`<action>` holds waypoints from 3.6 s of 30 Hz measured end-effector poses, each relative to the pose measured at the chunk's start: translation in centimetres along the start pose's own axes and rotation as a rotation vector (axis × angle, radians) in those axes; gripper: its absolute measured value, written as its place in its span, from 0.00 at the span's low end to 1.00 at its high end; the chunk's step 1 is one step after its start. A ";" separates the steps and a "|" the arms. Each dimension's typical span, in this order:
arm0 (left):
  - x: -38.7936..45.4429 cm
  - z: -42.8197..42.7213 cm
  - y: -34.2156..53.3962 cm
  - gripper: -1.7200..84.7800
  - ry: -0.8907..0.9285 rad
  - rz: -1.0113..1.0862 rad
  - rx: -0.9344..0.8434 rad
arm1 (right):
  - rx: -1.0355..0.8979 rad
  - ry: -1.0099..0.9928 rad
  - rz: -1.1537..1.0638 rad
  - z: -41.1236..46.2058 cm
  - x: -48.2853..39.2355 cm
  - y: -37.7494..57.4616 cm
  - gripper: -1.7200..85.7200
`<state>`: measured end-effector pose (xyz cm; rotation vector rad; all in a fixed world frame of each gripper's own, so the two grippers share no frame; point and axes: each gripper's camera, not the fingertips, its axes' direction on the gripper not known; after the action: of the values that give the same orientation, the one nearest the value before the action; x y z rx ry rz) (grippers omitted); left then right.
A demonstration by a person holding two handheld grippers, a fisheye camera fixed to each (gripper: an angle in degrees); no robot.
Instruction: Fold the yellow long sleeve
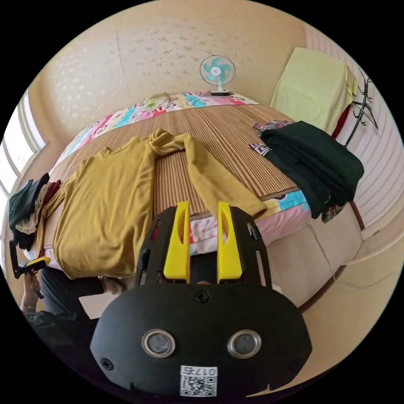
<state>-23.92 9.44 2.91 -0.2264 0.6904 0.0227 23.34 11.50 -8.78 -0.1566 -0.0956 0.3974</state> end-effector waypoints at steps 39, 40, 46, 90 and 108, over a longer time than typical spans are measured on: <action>-1.4 -5.2 0.2 0.04 0.165 -0.061 0.107 | 0.742 -1.240 0.294 -18.8 16.0 -8.4 0.04; -1.6 -5.9 0.4 0.05 0.142 -0.053 0.123 | 0.675 -1.224 0.200 -18.2 10.2 -10.0 0.04; -5.1 -10.0 3.5 0.09 0.045 -0.187 0.268 | 0.083 -0.989 -0.151 -2.0 -17.9 -6.4 0.04; 19.5 6.1 -23.0 0.13 0.446 0.342 0.145 | 0.173 -0.152 -0.248 14.3 -14.9 17.9 0.02; 8.0 13.4 -6.7 0.01 -0.367 0.197 -0.087 | -0.047 0.094 -0.335 14.2 -20.1 7.8 0.02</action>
<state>-8.67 5.39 9.15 -0.2296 0.3443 0.2773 0.19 12.57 2.63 -0.2011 -0.0373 0.0531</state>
